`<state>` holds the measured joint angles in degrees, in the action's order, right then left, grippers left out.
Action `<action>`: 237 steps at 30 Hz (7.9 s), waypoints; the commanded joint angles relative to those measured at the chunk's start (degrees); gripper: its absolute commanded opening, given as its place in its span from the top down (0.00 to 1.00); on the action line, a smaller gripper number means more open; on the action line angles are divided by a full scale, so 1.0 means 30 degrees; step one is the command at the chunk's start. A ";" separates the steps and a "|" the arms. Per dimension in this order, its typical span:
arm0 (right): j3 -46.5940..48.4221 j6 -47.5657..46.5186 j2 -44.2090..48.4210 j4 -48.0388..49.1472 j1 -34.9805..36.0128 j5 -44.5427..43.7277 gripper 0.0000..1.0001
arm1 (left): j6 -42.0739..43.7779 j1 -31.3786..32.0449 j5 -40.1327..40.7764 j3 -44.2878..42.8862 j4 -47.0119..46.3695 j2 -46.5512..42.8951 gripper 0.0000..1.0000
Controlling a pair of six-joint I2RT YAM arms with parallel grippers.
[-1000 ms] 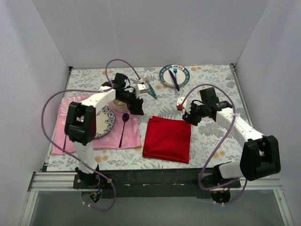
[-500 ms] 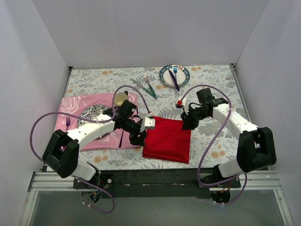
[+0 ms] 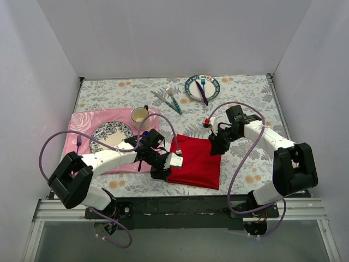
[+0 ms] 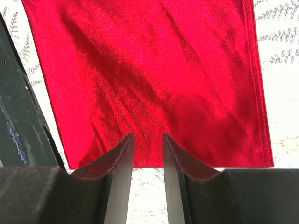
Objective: Fold the napkin into a case and place the utensils inside
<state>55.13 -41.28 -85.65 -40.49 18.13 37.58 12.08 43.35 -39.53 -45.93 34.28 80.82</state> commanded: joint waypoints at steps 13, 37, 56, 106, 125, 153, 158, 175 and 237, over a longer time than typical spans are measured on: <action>0.0079 0.0429 0.0629 -0.0097 0.0051 0.0129 0.61 | 0.1305 0.0958 0.1019 0.1044 -0.1701 -0.1005 0.97; 0.0400 0.0515 -0.0864 -0.0273 0.0607 0.0217 0.69 | 0.2568 0.1868 0.0375 0.1076 0.0553 0.1041 0.68; 0.4561 0.5790 -0.5872 0.0108 -0.4665 0.2121 0.47 | -1.5679 -0.5632 -0.0366 -0.3643 -0.5539 0.2032 0.13; 0.8810 0.3798 -1.1353 -0.1475 -0.5194 0.3878 0.53 | -1.7268 -0.6365 0.2863 -0.9211 -0.3111 1.0357 0.62; 0.8487 0.2656 -1.1530 -0.2381 -0.4608 0.4698 0.82 | -1.7473 -0.6453 0.1868 -0.9591 -0.1027 1.1704 0.81; 0.5766 -0.3201 -0.6669 -0.1857 -0.2677 0.3382 0.99 | -1.6418 -0.7830 -0.0682 -0.7253 -0.5770 0.7460 0.30; 0.3951 -0.4315 -0.4326 -0.0832 -0.1098 0.2592 0.99 | -1.6329 -0.8180 0.0109 -0.6019 -0.6591 0.5144 0.09; -0.3284 -1.1258 0.2735 -0.0039 0.3946 -0.0779 0.99 | -1.5540 -0.9002 0.0172 -0.2328 -0.8967 -0.0831 0.02; -0.8007 -1.9141 0.8216 -0.0243 0.4796 -0.0721 0.99 | 0.1072 -0.0975 0.0871 -0.6691 -0.9054 0.9154 0.62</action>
<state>31.05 -97.73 -62.06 -40.32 32.27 33.61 13.93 40.27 -36.40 -64.12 7.66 107.85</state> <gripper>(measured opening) 0.024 0.402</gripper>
